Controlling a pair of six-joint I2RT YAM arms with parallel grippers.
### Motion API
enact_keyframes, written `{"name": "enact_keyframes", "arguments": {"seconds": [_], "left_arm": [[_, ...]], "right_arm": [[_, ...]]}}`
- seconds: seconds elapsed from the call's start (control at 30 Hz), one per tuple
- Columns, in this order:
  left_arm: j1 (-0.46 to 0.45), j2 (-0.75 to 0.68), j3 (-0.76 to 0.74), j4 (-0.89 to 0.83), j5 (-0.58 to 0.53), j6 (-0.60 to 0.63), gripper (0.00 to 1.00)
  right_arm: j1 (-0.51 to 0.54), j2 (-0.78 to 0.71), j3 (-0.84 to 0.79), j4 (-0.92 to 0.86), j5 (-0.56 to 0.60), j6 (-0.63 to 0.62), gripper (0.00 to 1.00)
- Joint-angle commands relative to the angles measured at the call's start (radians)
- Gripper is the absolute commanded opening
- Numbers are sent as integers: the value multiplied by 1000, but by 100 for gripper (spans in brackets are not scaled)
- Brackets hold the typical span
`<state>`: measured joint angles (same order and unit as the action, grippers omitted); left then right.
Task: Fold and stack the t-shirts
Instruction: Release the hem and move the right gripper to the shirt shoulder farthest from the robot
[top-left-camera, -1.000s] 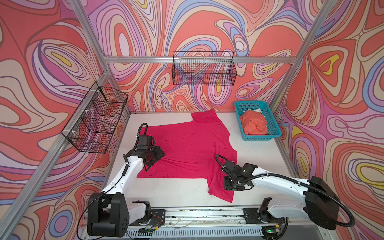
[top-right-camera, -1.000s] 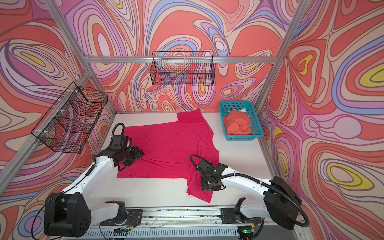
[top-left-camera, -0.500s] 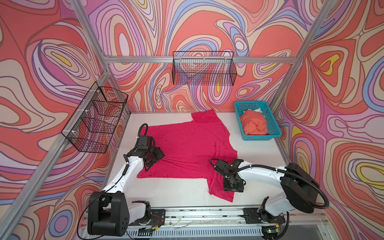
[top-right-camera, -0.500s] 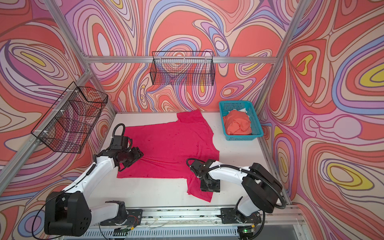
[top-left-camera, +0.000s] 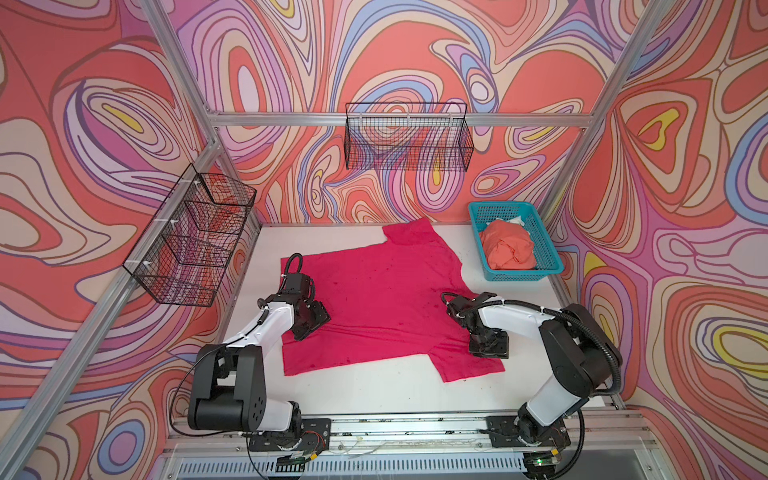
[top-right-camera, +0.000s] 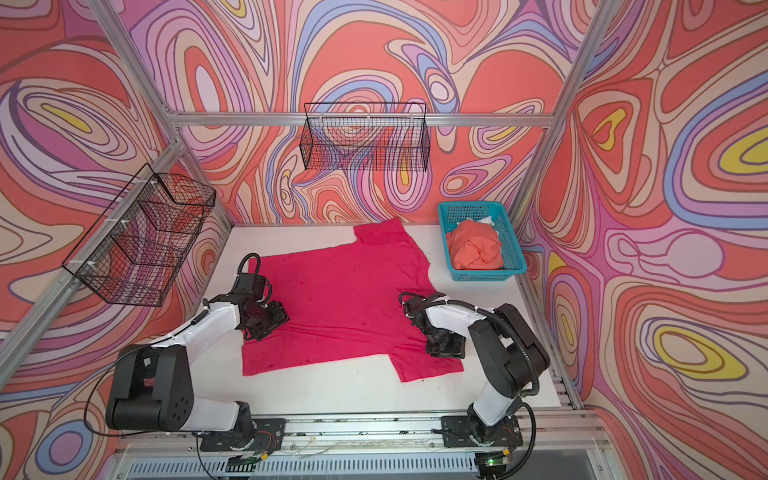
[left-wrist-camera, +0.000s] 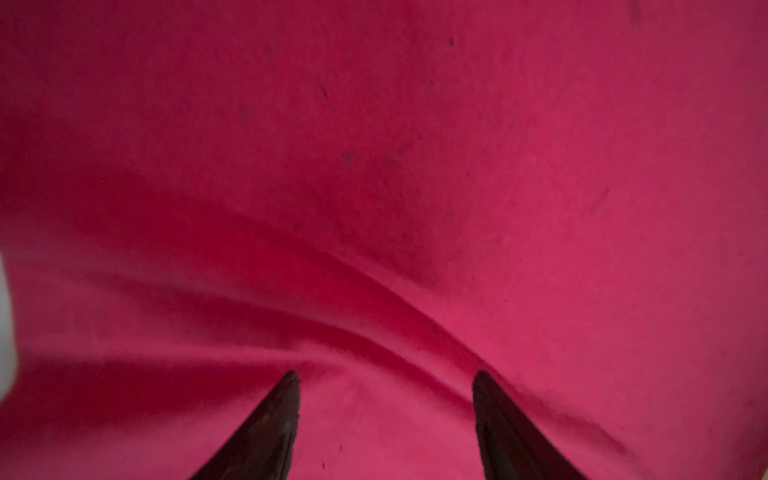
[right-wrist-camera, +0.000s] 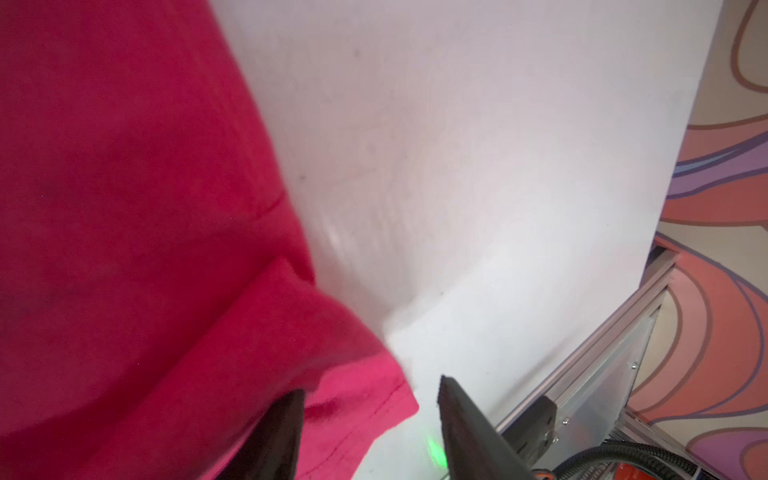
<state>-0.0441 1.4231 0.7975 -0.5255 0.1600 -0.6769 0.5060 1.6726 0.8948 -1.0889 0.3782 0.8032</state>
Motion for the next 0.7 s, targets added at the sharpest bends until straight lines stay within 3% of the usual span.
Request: {"name": "enact_keyframes", "arguments": {"seconds": [0.0,0.13,0.27,0.47,0.67], "left_arm": [[6,-25,1,5,4,19,68],[6,-53,17,-21,-6,31,68],[6,-57,32,16,19,30,68],[6,64,115,63,15,38,67],[13,165,242,84,-47,50,68]], "right_arm": [[7,-6,-10,100,-89,-86,58],[19,-135,76,39,-110,-75,60],[19,-127,214,88,-133,-140,60],[-6,167,475,346,-116,-364,59],[-138,433,696,626,-274,-502,58]]}}
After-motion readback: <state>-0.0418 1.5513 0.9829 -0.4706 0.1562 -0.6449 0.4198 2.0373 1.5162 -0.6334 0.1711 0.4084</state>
